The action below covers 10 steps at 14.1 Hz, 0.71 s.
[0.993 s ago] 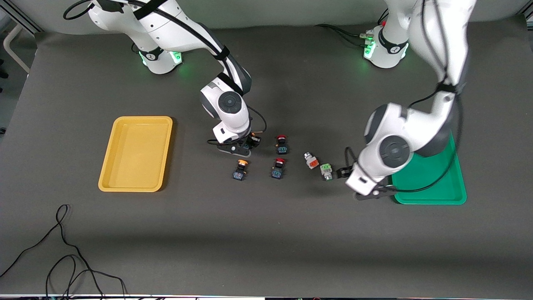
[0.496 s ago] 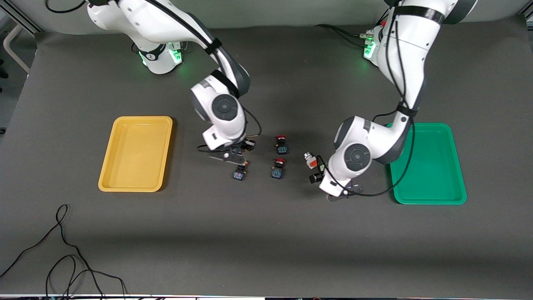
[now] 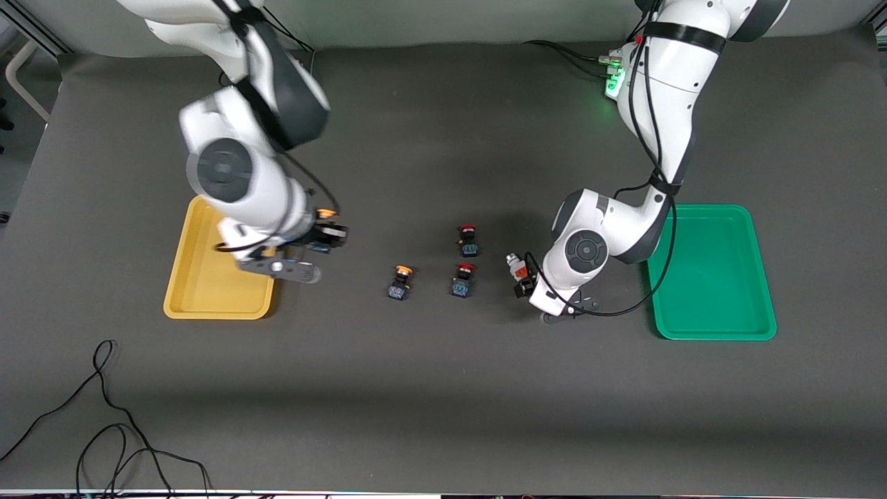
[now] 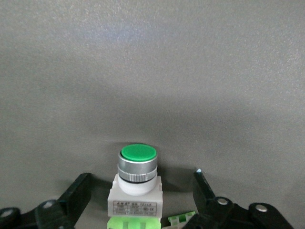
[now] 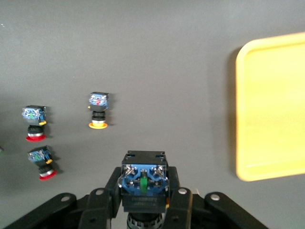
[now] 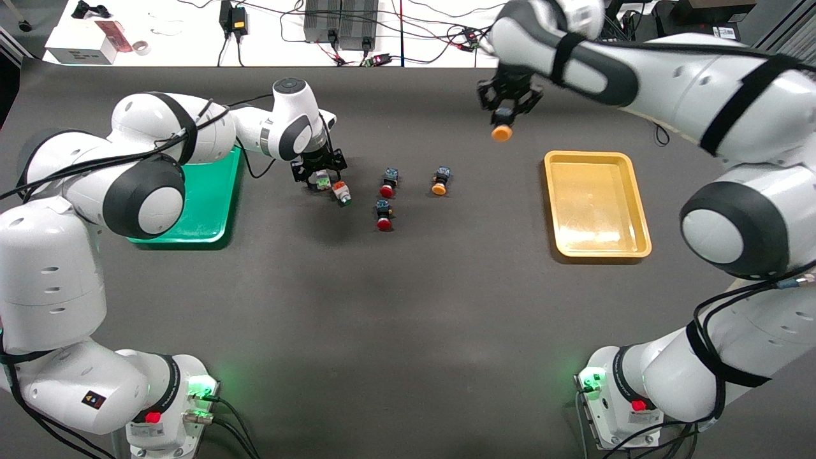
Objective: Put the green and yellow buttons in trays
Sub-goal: 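Place the black button in the yellow tray with the right gripper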
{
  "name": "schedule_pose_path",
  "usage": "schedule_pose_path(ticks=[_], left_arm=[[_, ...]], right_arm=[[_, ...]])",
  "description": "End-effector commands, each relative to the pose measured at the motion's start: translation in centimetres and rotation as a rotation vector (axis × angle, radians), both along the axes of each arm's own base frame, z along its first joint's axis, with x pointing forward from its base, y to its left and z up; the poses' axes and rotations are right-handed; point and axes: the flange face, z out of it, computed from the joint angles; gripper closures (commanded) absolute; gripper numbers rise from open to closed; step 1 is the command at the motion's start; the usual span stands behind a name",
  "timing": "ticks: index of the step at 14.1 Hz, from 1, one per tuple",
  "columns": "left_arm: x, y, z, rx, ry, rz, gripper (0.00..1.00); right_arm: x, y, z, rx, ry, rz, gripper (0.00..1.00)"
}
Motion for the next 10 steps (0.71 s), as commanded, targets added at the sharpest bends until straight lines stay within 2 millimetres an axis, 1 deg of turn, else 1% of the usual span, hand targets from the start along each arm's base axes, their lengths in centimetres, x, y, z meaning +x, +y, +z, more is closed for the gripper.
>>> schedule_pose_path(ticks=[1,2,3,4,5,7,8,9,10], left_arm=[[-1.5,-0.5,0.8,0.010,0.000,-0.021,0.09],[-2.2,-1.8,0.6,0.009,-0.002,-0.045,0.18],[-2.6,-2.6,0.6,0.008,-0.003,-0.058,0.48],[-2.6,-2.6,0.7,0.010,-0.003,-0.052,0.87],[-2.5,-2.5,0.8,0.009,-0.003,-0.046,1.00],[-2.5,-2.4,1.1,0.025,-0.011,-0.075,1.00],[-2.4,-2.2,1.4,0.053,-0.030,-0.116,1.00],[-2.3,-2.1,1.4,0.072,-0.035,-0.138,1.00],[-2.2,-1.8,1.5,0.076,-0.033,-0.142,1.00]], right_arm=[[1.7,-7.5,1.6,0.024,-0.007,0.138,0.61],[2.3,-10.8,1.7,0.024,-0.008,0.188,0.61],[2.6,-13.8,1.5,0.025,-0.002,0.229,0.61],[2.9,-17.1,1.5,0.024,0.001,0.253,0.61],[3.1,-19.6,1.3,0.024,0.003,0.275,0.61],[2.9,-25.0,-0.1,0.020,0.015,0.285,0.61],[2.6,-27.4,-1.7,0.019,0.012,0.297,0.61],[2.2,-29.4,-3.6,0.019,0.002,0.300,0.61],[1.5,-30.9,-6.2,0.013,-0.009,0.291,0.61]])
